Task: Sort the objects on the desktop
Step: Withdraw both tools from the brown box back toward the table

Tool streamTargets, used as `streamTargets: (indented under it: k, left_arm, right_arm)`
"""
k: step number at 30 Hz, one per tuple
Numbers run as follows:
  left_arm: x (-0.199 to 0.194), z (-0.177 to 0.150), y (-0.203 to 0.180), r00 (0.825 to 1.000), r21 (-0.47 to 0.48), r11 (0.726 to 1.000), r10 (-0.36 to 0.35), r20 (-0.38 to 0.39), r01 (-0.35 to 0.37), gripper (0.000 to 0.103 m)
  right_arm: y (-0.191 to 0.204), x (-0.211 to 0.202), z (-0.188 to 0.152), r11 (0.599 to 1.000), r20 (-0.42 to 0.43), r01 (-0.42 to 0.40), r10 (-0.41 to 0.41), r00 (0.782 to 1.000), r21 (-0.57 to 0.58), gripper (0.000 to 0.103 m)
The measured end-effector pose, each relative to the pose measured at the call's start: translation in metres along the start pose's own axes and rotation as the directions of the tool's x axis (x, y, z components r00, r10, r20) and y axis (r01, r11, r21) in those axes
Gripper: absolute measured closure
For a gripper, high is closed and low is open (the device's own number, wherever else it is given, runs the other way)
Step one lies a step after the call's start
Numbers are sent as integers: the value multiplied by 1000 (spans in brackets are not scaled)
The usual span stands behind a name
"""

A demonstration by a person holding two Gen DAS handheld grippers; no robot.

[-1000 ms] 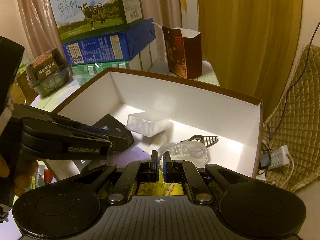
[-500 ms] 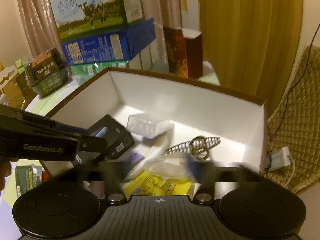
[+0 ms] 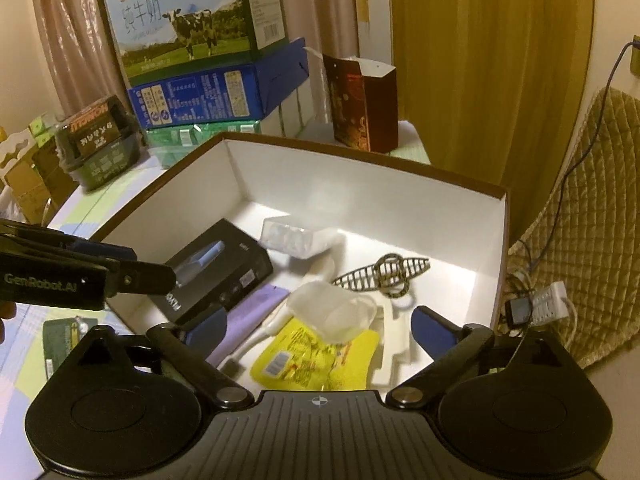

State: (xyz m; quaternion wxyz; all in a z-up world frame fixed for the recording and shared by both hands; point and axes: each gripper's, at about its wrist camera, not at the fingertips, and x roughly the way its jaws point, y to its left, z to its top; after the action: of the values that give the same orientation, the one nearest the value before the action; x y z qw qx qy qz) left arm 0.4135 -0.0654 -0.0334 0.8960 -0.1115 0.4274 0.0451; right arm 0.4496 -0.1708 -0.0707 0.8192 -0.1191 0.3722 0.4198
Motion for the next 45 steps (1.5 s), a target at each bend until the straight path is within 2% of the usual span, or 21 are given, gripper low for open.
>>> streamTargets:
  k: [6,14,27,35,45]
  left_arm:
    - [-25,-12,2,1000,-3,1000,6,28,-6,39]
    - [-60,-29,4,997,-20,1000,19,71,-18,27]
    - [-106,-81,22,995,-58,996,67,76,-62,25]
    - [-121,-123,43,994,-107,989,106,36,-101,25]
    - [-125,-163,76,989,-161,976,148,-19,-149,25]
  right_arm:
    - [7,-13,-6,1000,2,-2,2,1000,14,2]
    - [28,-34,-12,1000,11,-15,15,1000,-11,2]
    - [57,-64,-43,998,-18,-42,41,999,-36,2]
    - [68,-67,-74,999,-89,-29,27,996,-21,2]
    - [80,-46,-100,1000,-195,-10,8,981,-9,2]
